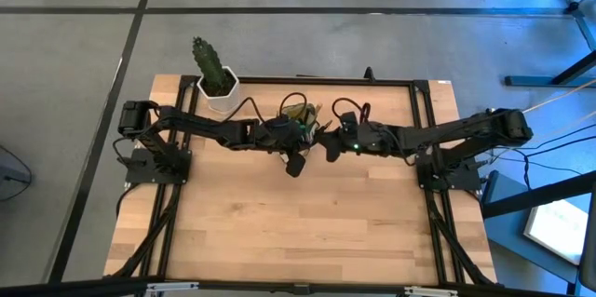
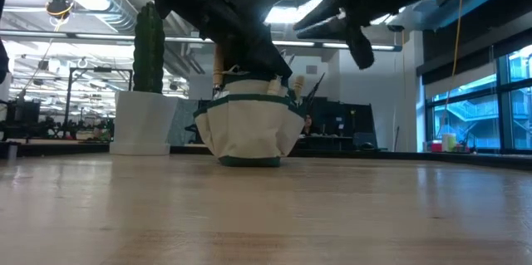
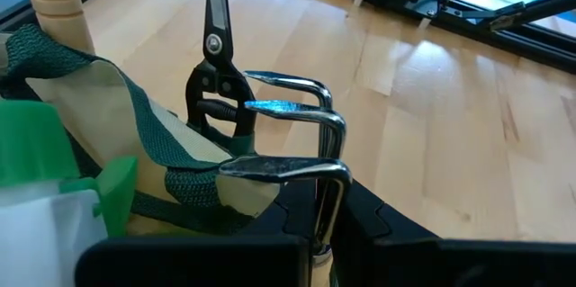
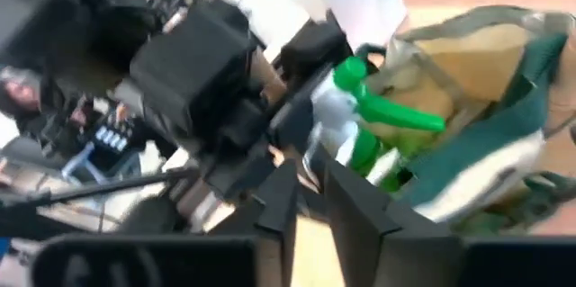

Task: Pick & Place Garden tools in Gardening bag
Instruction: Put the hand rake into the gardening bag

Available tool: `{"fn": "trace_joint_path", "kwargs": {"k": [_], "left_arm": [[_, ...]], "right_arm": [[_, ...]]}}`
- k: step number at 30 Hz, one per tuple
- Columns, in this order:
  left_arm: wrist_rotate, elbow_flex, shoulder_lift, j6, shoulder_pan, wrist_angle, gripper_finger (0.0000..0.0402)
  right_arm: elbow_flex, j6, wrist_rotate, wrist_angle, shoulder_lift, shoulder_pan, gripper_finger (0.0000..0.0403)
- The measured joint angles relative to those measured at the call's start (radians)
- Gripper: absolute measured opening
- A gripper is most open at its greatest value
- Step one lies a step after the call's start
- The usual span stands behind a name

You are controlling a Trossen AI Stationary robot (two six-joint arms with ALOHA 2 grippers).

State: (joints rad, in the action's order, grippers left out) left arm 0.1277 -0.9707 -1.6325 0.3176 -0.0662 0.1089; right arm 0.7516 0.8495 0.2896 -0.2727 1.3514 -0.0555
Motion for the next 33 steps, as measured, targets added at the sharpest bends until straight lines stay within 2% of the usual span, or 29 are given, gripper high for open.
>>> {"fn": "trace_joint_path", "kwargs": {"k": [4,6,12,22,33], "left_arm": [[-0.013,0.000,0.000,0.001,0.000,0.002,0.0008],[-0.014,0.000,0.000,0.003,0.000,0.002,0.0008],[-0.020,0.000,0.000,0.005,0.001,0.003,0.0008],[-0.021,0.000,0.000,0.012,0.001,0.003,0.0008],[-0.025,0.002,0.016,0.018,0.005,-0.013,0.0013]], "right_arm": [[0.063,0.007,0.075,-0.005,0.029,-0.019,0.0015],[0.094,-0.011,0.108,0.005,0.052,-0.027,0.0006],[0.172,-0.007,0.119,0.165,0.112,-0.039,0.0002],[0.177,0.026,0.153,0.162,0.141,-0.050,0.0001],[0.177,0.053,0.105,0.168,0.189,-0.049,0.0000]]}}
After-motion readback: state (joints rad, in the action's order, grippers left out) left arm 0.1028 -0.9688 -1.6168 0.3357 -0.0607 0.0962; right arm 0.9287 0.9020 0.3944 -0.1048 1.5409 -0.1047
